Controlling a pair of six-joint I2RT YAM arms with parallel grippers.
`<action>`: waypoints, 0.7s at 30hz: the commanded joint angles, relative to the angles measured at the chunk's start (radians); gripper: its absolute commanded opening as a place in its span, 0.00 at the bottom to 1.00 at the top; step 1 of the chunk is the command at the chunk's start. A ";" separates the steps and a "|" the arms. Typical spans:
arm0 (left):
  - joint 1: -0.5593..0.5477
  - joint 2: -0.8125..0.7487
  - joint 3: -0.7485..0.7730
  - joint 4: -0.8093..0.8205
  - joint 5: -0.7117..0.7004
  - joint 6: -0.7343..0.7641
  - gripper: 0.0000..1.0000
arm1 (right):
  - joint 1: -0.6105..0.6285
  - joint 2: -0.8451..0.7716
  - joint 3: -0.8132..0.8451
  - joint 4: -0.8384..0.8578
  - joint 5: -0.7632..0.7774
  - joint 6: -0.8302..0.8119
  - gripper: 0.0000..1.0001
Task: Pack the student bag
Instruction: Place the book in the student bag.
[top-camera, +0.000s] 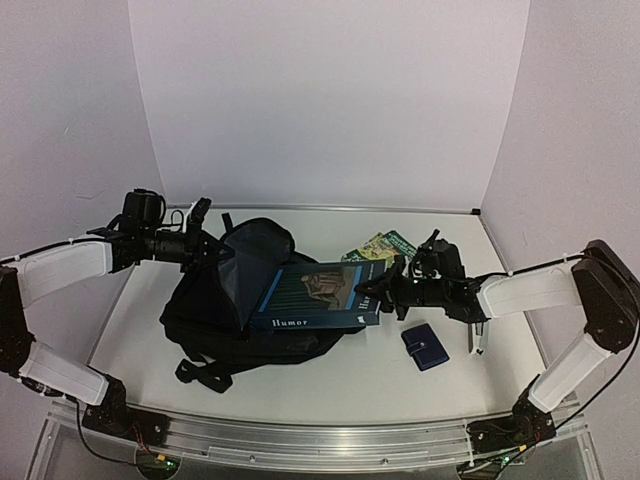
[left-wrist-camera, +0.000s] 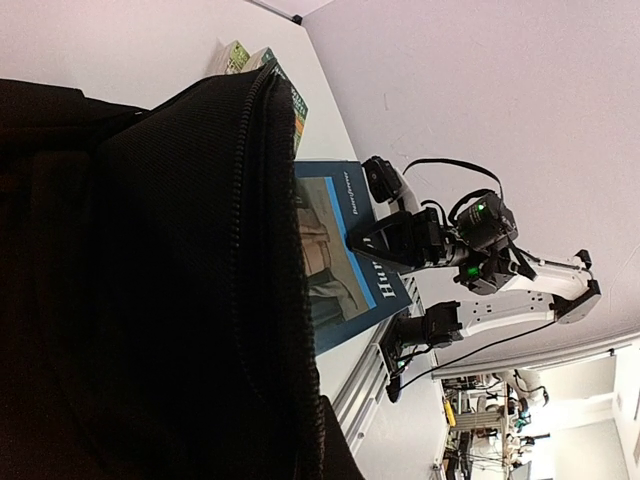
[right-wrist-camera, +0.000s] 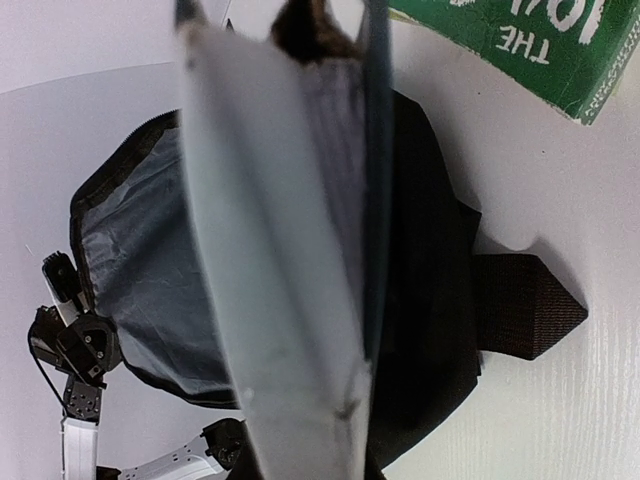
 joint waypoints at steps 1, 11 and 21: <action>0.004 -0.027 0.049 0.081 0.006 -0.007 0.00 | 0.010 0.002 0.000 0.066 0.053 0.027 0.00; 0.005 -0.029 0.064 0.119 0.034 -0.018 0.00 | 0.032 0.045 0.004 0.064 0.071 0.044 0.00; -0.014 0.007 0.080 0.204 0.097 -0.048 0.00 | 0.054 0.145 0.059 0.099 0.067 0.048 0.00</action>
